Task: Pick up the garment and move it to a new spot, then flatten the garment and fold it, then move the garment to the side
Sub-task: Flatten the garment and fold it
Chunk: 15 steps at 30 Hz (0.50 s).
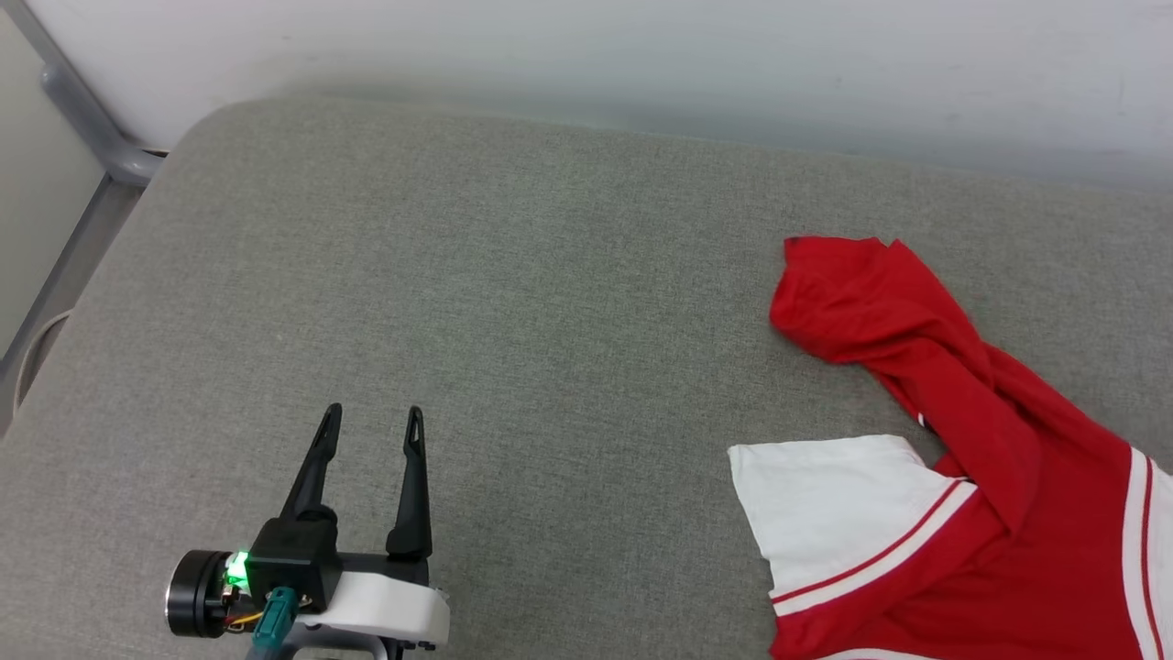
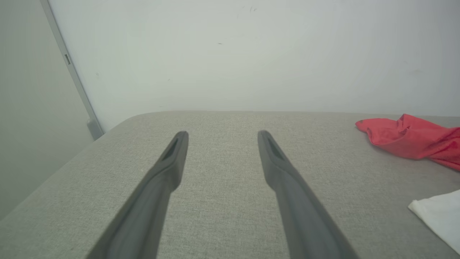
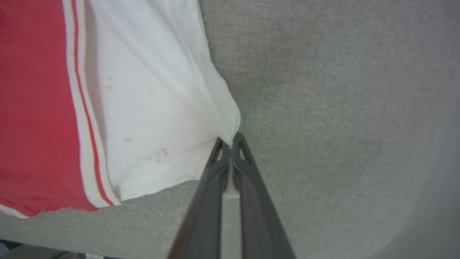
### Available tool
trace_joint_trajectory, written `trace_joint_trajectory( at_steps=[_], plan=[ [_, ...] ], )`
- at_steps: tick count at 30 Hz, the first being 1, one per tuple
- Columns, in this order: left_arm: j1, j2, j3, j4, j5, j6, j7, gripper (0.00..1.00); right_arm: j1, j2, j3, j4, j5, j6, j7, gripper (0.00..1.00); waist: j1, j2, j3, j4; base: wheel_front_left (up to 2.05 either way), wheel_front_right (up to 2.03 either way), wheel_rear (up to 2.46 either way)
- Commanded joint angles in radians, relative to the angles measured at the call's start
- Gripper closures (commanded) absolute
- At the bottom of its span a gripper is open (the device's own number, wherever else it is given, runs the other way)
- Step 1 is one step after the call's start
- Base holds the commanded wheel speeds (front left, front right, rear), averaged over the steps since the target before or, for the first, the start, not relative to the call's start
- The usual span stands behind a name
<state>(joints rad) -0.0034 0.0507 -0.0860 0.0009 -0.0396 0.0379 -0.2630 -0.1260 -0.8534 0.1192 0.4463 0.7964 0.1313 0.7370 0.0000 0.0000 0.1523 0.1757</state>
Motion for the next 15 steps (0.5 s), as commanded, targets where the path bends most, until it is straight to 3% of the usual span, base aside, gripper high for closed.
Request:
trace_joint_trajectory(
  at_steps=[1, 3, 4, 5, 6, 15],
  plan=[
    [0.010, -0.001, 0.001, 0.000, 0.004, -0.005, -0.003, 0.00, 0.016, 0.011, -0.006, 0.014, -0.012, -0.001, 0.001, 1.00, 0.0000, 0.0000, 0.002, 0.003, 0.00, 0.00, 0.00],
    [0.009, -0.001, 0.000, 0.002, 0.004, -0.006, -0.003, 0.00, 0.018, 0.031, -0.028, 0.038, -0.033, -0.001, -0.010, 1.00, 0.0000, 0.0000, 0.004, 0.007, 0.00, 0.00, 0.00],
    [0.008, -0.001, 0.001, 0.002, 0.004, -0.007, -0.003, 0.00, 0.014, 0.046, -0.038, 0.044, -0.045, -0.001, -0.021, 0.93, 0.0000, 0.0000, 0.004, 0.008, 0.00, 0.00, 0.00],
    [0.009, -0.001, 0.003, 0.003, 0.005, -0.007, -0.003, 0.00, 0.010, 0.063, -0.044, 0.047, -0.053, -0.001, -0.032, 0.63, 0.0000, 0.0000, 0.004, 0.007, 0.00, 0.00, 0.00],
    [0.010, -0.001, 0.006, 0.004, 0.006, -0.007, -0.003, 0.00, 0.002, 0.077, -0.052, 0.041, -0.062, -0.001, -0.047, 0.00, 0.0000, 0.0000, 0.002, 0.005, 0.00, 0.00, 0.00],
    [0.032, 0.007, 0.028, 0.008, 0.017, -0.014, -0.003, 0.00, -0.059, 0.139, -0.132, -0.130, -0.194, -0.001, -0.307, 0.00, 0.0000, 0.0000, -0.053, -0.032, 0.00, 0.00, 0.00]
  ],
)
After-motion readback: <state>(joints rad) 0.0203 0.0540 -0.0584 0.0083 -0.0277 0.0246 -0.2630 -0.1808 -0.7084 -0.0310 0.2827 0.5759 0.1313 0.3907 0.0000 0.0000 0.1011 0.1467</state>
